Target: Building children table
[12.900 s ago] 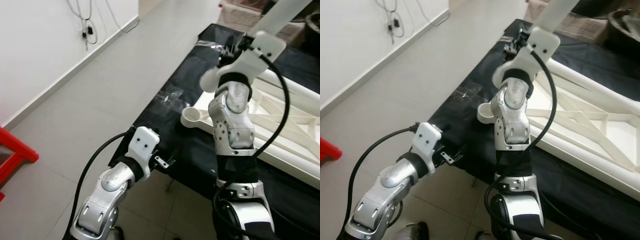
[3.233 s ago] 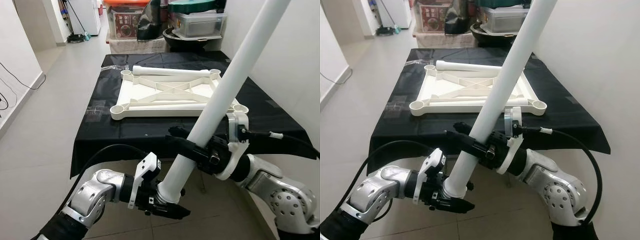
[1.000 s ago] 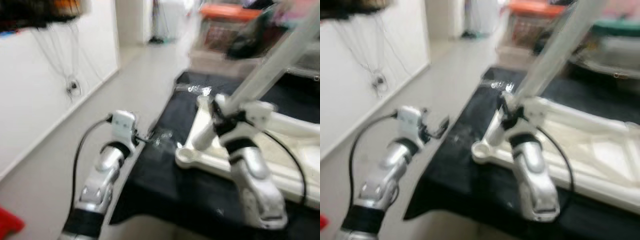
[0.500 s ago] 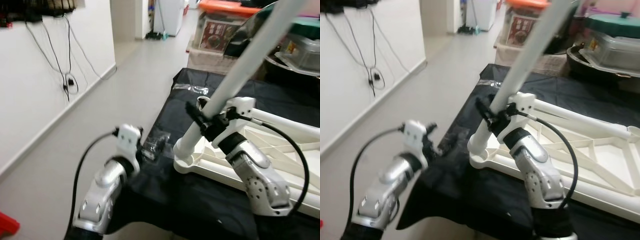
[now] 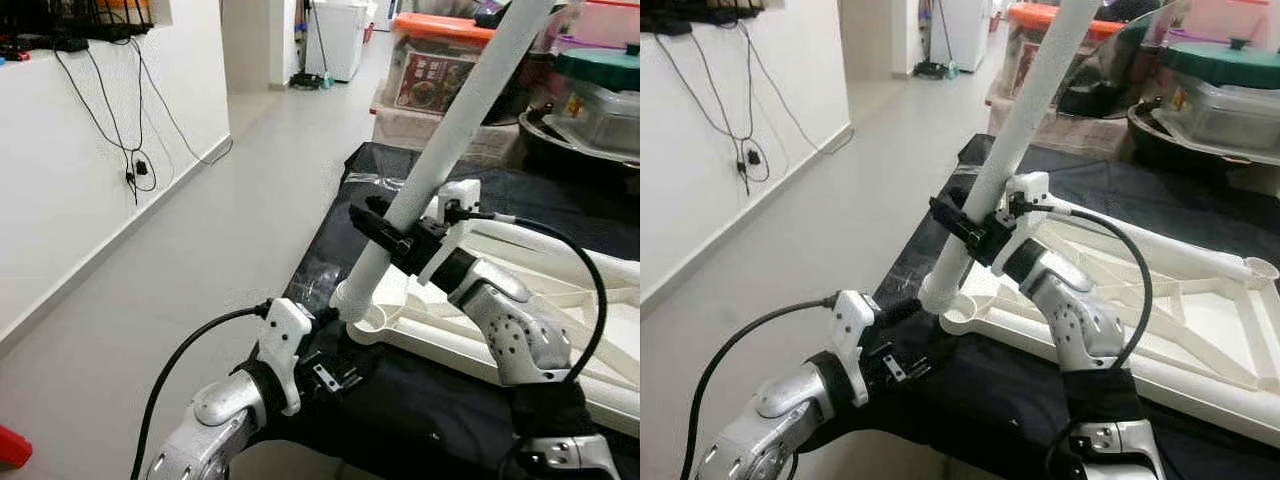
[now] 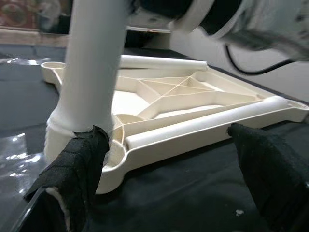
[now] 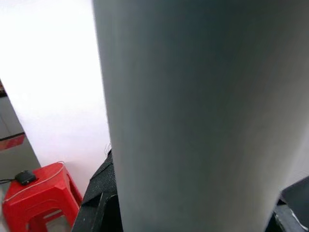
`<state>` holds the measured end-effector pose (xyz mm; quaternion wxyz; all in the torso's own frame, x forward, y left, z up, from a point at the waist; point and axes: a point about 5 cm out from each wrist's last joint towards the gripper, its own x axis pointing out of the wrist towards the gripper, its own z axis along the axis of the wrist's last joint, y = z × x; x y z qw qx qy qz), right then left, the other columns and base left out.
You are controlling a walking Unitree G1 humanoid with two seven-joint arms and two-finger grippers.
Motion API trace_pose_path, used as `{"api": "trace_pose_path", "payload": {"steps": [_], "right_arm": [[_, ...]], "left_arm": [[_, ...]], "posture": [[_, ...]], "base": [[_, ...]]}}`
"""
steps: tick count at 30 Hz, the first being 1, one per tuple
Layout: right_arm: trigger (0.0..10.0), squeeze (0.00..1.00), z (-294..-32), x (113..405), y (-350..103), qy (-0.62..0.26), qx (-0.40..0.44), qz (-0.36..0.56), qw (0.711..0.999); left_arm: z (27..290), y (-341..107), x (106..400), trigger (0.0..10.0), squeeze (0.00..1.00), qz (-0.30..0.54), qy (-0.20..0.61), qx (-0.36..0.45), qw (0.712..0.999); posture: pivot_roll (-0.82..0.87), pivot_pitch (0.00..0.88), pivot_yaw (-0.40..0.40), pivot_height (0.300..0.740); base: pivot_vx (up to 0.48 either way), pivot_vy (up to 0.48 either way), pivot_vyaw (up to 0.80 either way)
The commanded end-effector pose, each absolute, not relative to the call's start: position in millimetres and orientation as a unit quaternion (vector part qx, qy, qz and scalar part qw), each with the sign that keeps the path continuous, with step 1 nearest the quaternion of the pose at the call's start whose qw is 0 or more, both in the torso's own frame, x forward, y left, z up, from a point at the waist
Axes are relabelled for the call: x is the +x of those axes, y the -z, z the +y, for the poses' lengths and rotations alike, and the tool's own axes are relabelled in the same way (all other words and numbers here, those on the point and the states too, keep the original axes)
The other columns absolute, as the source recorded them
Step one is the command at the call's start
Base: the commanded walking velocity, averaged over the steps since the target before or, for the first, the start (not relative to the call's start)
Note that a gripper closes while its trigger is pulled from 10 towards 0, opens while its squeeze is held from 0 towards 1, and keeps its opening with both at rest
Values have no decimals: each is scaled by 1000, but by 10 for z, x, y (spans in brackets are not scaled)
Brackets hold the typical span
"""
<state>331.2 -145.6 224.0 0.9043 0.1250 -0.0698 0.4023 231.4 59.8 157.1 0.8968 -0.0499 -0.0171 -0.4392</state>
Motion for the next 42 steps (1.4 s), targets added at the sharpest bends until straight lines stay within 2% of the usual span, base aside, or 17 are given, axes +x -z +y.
{"api": "trace_pose_path", "payload": {"steps": [1, 8, 16, 21, 24, 28, 42], "right_arm": [[10000, 0, -1492, 3348, -2296, -407, 121, -77, 902], [10000, 0, -1591, 3400, -2406, -452, 110, -87, 881], [10000, 0, -1665, 3430, -2512, -470, 105, -102, 871], [10000, 0, -1719, 3429, -2562, -497, 112, -110, 854], [10000, 0, -1713, 3443, -2533, -504, 109, -106, 850], [10000, 0, -1716, 3470, -2514, -510, 100, -102, 848], [10000, 0, -1744, 3458, -2403, -584, 37, -52, 810]], "left_arm": [[580, -1571, 2255, 10000, 0, -7, 452, -55, 890], [635, -1595, 2032, 10000, 0, 16, 466, -68, 882], [642, -1618, 1975, 10000, 0, 21, 470, -71, 879], [668, -1612, 1924, 10000, 0, 34, 471, -69, 879], [682, -1630, 1927, 10000, 0, 44, 459, -91, 883], [693, -1654, 1915, 10000, 0, 49, 456, -98, 883], [717, -1680, 1850, 10000, 0, 65, 454, -92, 884]], "posture": [[168, 92, -97, 740], [180, 138, -83, 740], [190, 145, -82, 740], [196, 157, -77, 740], [201, 168, -76, 740], [200, 175, -75, 740], [202, 208, -79, 740]], "base": [[0, 0, 0], [0, 0, 0], [0, 0, 0], [0, 0, 0], [0, 0, 0], [0, 0, 0], [0, 0, 0]]}}
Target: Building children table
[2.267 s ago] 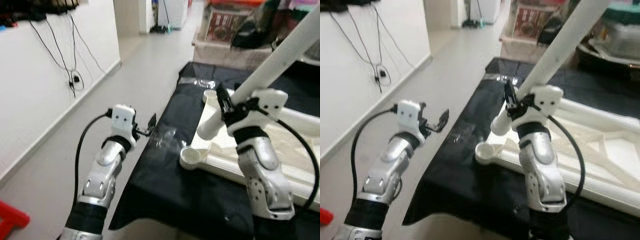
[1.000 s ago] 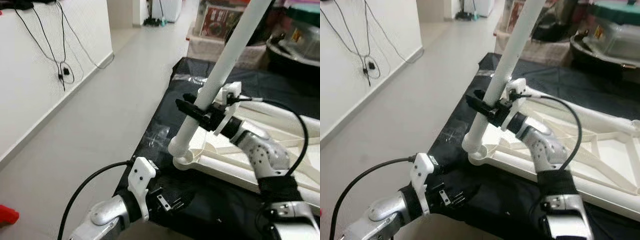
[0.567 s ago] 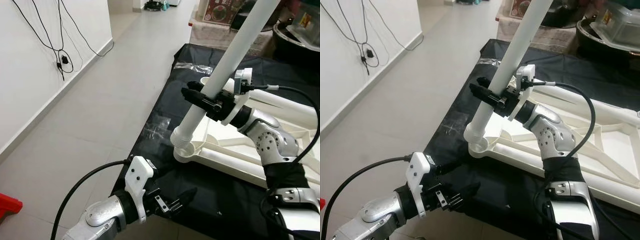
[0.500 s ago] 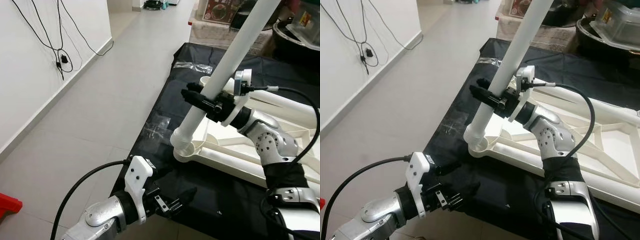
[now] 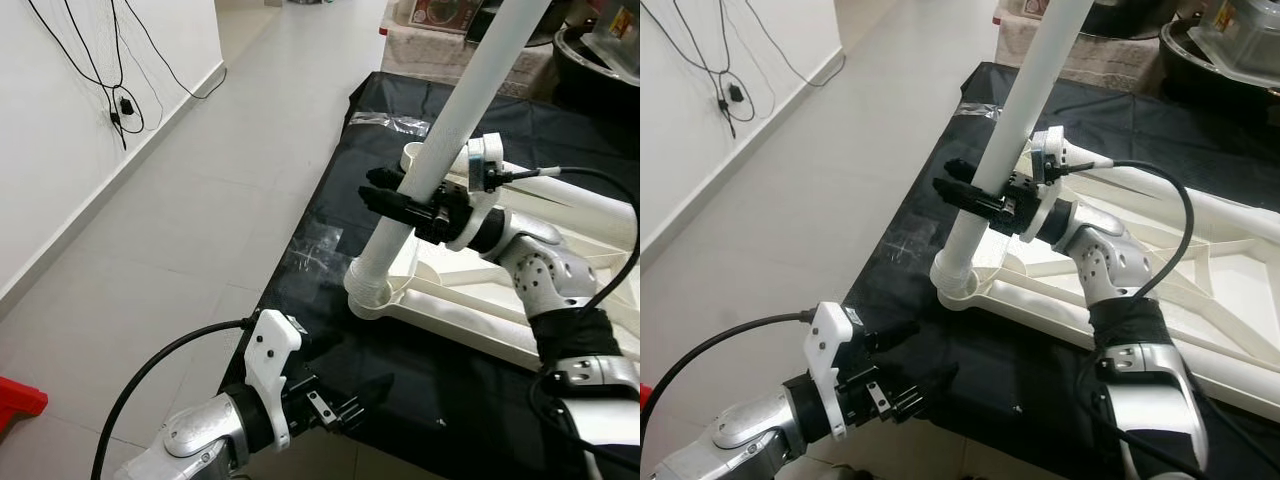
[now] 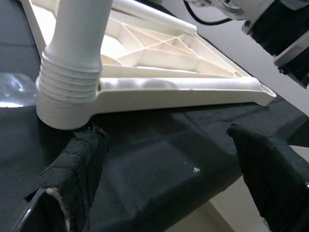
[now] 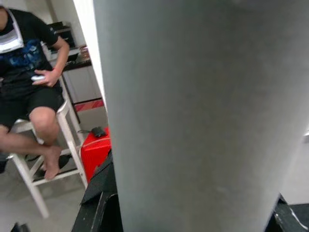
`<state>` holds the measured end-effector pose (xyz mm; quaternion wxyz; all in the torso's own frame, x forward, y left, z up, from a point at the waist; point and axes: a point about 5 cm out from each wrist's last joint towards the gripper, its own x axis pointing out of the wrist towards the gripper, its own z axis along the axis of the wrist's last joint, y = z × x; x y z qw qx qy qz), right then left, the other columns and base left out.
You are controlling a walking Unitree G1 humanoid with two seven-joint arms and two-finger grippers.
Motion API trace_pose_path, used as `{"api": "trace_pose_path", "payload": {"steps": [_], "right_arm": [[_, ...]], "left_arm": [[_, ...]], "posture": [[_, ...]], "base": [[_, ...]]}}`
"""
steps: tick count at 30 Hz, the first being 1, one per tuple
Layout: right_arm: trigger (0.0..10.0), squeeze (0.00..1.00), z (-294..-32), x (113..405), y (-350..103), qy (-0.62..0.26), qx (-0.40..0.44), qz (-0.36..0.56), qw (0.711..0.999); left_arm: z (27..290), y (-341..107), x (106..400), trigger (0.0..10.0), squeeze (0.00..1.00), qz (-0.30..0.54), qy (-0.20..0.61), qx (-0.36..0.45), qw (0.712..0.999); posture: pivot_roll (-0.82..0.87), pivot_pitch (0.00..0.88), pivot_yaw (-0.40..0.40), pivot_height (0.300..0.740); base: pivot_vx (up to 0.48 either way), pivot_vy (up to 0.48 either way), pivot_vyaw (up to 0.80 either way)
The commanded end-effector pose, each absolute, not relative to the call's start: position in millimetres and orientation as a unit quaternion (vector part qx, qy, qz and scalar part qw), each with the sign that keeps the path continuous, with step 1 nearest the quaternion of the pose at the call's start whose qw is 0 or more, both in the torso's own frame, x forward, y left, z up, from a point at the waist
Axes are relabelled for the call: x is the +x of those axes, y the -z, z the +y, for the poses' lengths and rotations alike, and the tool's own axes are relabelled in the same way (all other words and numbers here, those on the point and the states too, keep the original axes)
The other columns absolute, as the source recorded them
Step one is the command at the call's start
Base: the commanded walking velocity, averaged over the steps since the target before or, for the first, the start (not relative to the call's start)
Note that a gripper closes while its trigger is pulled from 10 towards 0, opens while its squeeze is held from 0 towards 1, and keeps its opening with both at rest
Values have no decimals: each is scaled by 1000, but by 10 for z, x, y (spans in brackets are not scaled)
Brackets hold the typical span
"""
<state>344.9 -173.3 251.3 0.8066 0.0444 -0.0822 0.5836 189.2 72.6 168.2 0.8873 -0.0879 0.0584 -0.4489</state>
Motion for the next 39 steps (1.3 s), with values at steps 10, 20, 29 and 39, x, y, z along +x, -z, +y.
{"api": "trace_pose_path", "payload": {"steps": [10, 20, 29, 39], "right_arm": [[10000, 0, -1762, 3477, -2371, -590, 16, -49, 806], [10000, 0, -1634, 3452, -2291, -625, -53, -22, 779], [10000, 0, -1477, 3434, -2167, -661, -90, 11, 745], [10000, 0, -1477, 3507, -2168, -566, -20, -44, 823]], "left_arm": [[724, -1686, 1840, 10000, 0, 69, 452, -91, 885], [727, -1689, 1838, 10000, 0, 70, 451, -88, 886], [729, -1699, 1849, 10000, 0, 71, 446, -87, 888], [725, -1690, 1885, 10000, 0, 69, 442, -87, 890]], "posture": [[203, 214, -80, 740], [204, 221, -86, 740], [203, 227, -86, 740], [197, 223, -84, 740]], "base": [[0, 0, 0], [0, 0, 0], [0, 0, 0], [0, 0, 0]]}}
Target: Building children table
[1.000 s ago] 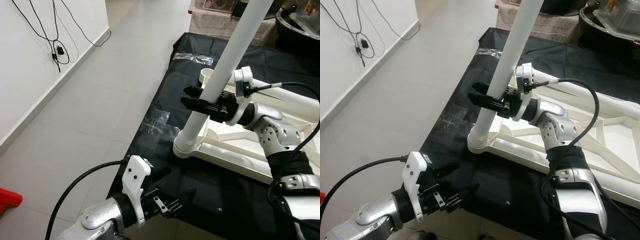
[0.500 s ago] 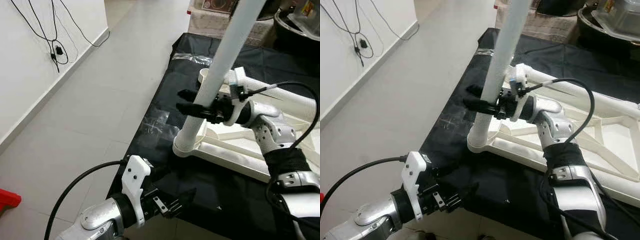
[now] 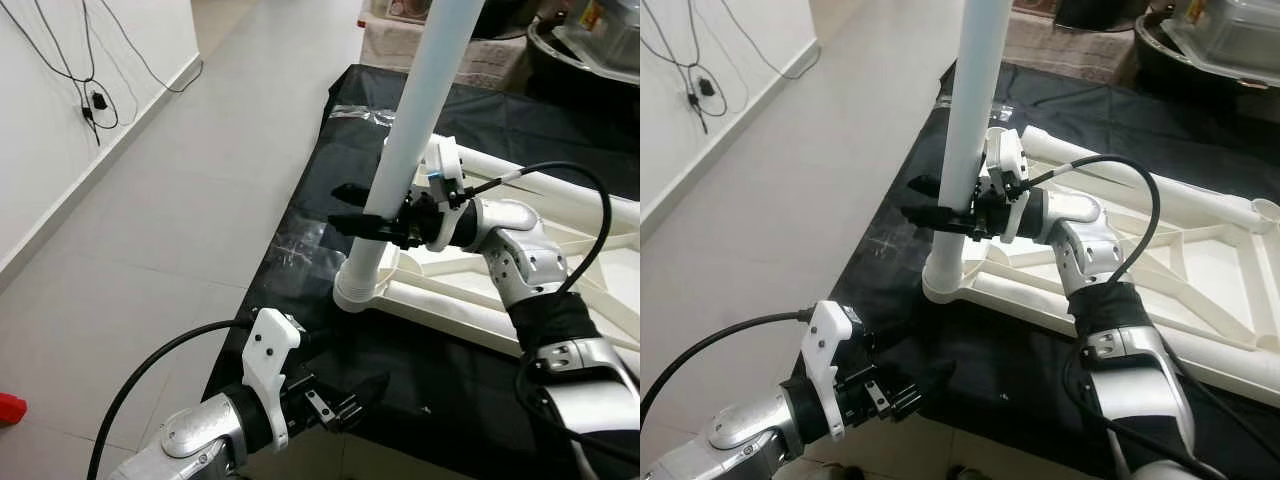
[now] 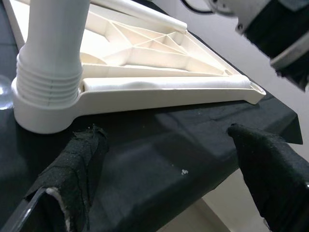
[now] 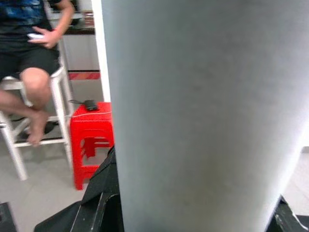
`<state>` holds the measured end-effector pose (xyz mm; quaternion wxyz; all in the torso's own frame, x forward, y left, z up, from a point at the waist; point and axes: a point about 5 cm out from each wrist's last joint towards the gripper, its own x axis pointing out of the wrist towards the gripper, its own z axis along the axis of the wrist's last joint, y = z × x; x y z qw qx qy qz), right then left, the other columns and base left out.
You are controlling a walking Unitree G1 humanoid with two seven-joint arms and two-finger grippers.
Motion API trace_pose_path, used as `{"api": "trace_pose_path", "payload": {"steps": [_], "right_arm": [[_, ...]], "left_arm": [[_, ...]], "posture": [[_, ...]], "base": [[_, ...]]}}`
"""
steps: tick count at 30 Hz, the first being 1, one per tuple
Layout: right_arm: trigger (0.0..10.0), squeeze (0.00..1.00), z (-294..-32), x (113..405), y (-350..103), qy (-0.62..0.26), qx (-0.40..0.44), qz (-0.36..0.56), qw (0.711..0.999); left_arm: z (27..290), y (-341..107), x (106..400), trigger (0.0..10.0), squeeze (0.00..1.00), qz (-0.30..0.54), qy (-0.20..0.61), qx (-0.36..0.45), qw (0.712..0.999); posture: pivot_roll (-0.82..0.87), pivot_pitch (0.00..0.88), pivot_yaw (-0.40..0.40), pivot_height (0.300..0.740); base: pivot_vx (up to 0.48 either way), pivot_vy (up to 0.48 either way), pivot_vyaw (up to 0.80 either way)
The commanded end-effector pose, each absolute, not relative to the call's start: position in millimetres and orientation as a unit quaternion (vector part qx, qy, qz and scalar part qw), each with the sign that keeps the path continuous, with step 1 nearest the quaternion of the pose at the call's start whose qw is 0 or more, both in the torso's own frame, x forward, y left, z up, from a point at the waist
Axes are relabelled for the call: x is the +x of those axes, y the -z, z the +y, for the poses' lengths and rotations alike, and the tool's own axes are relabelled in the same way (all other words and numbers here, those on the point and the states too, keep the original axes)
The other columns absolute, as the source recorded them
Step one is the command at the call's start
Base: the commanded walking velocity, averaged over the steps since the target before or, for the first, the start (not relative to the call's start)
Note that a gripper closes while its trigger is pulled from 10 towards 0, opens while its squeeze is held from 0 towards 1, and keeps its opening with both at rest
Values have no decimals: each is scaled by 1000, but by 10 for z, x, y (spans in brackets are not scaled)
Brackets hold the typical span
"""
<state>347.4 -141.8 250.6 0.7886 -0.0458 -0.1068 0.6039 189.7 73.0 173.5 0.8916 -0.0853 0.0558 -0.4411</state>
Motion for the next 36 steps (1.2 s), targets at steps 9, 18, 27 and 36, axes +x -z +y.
{"api": "trace_pose_path", "payload": {"steps": [9, 18, 27, 36], "right_arm": [[10000, 0, -1514, 3406, -2066, -514, -1, -54, 856], [10000, 0, -1636, 3474, -1952, -242, -22, -9, 970], [10000, 0, -1784, 3371, -1901, 53, -1, 14, 999], [10000, 0, -1713, 3114, -1978, 360, 44, -13, 932]], "left_arm": [[724, -1682, 1919, 10000, 0, 67, 441, -88, 891], [708, -1677, 1969, 10000, 0, 60, 440, -84, 892], [701, -1684, 2081, 10000, 0, 49, 438, -79, 894], [690, -1667, 2203, 10000, 0, 35, 432, -74, 898]], "posture": [[188, 217, -81, 740], [178, 190, -77, 740], [181, 153, -70, 740], [178, 108, -67, 740]], "base": [[0, 0, 0], [0, 0, 0], [0, 0, 0], [0, 0, 0]]}}
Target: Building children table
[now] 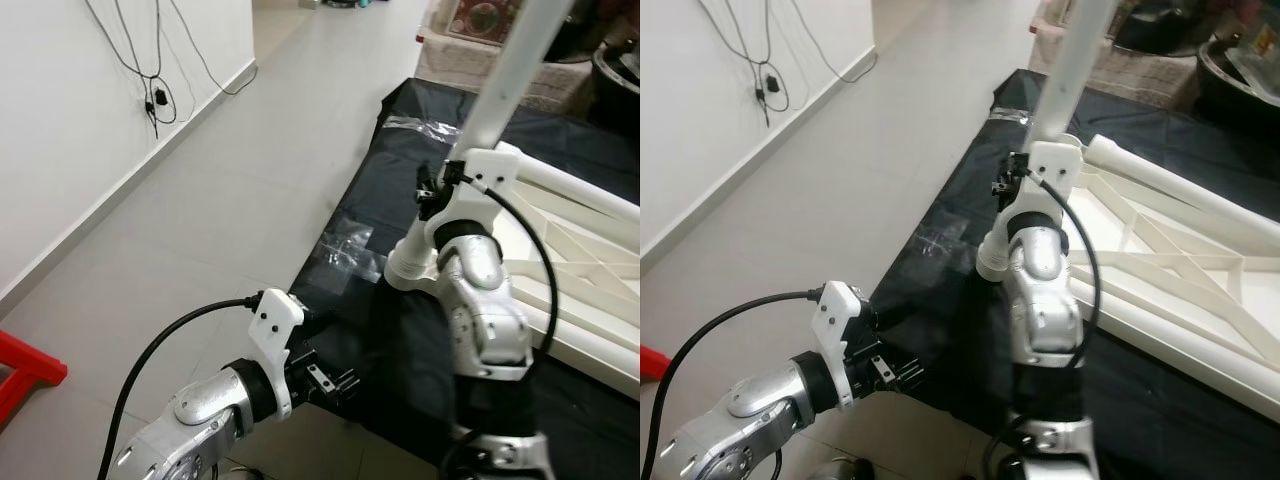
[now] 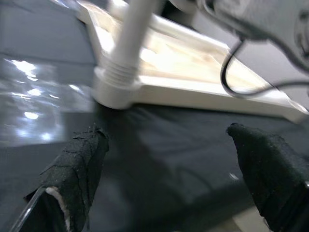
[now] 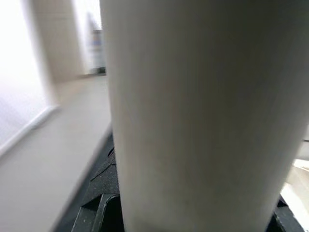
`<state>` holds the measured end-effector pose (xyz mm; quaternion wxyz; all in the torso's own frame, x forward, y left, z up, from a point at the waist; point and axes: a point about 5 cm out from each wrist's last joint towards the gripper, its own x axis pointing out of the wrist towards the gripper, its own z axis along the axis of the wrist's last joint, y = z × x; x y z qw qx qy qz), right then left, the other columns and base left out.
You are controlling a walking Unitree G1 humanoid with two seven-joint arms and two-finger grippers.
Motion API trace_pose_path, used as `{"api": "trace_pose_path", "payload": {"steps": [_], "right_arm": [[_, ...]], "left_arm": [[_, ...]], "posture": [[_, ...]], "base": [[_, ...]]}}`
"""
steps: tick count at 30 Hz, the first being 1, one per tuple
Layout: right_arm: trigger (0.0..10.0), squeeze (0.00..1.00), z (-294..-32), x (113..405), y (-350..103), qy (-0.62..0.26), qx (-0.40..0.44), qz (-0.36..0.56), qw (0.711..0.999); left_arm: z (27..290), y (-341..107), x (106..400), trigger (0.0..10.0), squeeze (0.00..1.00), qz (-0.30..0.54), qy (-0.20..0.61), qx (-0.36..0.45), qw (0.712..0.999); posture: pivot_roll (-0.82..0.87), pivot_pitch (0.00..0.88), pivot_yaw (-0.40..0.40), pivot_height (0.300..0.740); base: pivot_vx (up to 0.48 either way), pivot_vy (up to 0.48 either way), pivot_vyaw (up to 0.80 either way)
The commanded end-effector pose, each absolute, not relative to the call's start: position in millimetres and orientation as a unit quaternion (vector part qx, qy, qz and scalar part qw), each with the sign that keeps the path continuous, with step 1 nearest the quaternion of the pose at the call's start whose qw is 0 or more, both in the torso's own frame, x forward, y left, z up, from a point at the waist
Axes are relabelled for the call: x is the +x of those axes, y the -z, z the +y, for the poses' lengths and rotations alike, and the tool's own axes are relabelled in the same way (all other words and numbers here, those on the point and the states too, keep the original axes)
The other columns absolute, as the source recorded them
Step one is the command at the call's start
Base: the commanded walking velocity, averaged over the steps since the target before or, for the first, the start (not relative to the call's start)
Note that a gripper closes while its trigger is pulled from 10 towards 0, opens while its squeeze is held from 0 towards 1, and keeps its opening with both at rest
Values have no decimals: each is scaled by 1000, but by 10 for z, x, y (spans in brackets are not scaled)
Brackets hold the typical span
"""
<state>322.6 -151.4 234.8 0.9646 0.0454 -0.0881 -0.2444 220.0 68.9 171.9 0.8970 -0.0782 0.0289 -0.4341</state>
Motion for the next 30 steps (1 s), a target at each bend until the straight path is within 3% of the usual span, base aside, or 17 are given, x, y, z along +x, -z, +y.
{"api": "trace_pose_path", "payload": {"steps": [1, 4, 7, 13, 30], "right_arm": [[10000, 0, -1713, 3114, -1978, 360, 44, -13, 932], [10000, 0, -1682, 3104, -1973, 378, 45, -17, 925], [10000, 0, -1417, 3084, -1909, 404, 64, 2, 913], [10000, 0, -1254, 3078, -1909, 391, 81, 17, 917], [10000, 0, -1439, 3069, -1927, 435, 84, 6, 897]], "left_arm": [[690, -1667, 2203, 10000, 0, 35, 432, -74, 898], [682, -1657, 2214, 10000, 0, 35, 433, -73, 898], [690, -1589, 2251, 10000, 0, 38, 433, -68, 898], [705, -1483, 2238, 10000, 0, 53, 442, -68, 893], [666, -1423, 2197, 10000, 0, 43, 467, -59, 881]], "posture": [[178, 108, -67, 740], [180, 92, -69, 740], [181, 70, -63, 740], [183, 53, -68, 740], [178, 63, -55, 740]], "base": [[0, 0, 0], [0, 0, 0], [0, 0, 0], [0, 0, 0], [0, 0, 0]]}}
